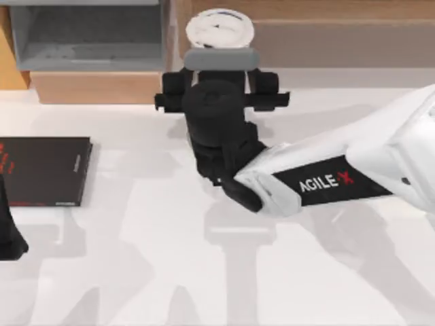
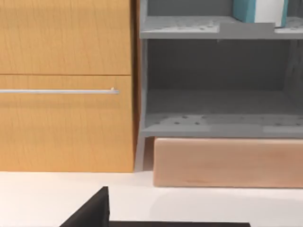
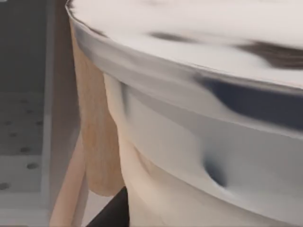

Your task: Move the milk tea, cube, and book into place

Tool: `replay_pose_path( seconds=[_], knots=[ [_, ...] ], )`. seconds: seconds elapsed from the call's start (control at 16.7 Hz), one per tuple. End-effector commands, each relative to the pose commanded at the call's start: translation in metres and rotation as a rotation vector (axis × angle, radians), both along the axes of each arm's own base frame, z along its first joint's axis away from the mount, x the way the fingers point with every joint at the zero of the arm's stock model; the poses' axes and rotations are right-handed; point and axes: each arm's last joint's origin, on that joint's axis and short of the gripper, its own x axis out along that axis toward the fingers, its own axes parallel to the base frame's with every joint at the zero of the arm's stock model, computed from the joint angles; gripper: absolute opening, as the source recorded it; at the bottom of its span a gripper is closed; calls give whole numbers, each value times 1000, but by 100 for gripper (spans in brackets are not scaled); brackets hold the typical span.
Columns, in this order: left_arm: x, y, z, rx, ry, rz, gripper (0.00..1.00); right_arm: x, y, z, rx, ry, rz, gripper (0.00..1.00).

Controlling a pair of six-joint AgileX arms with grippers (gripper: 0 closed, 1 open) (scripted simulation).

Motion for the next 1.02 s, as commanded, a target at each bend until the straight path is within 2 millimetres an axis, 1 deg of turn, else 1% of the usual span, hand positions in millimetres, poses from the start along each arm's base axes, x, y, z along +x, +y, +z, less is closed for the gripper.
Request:
replay_pose_path(
  seconds=[0.3,0.78,1.02],
  knots=[
    [0,0,0,0,0,0,100,1,-2,-1,0,2,-1,0],
    [0,0,0,0,0,0,100,0,0,-27,3,-3,0,0],
    [0,0,0,0,0,0,100,0,0,-30,0,0,0,0]
  ],
)
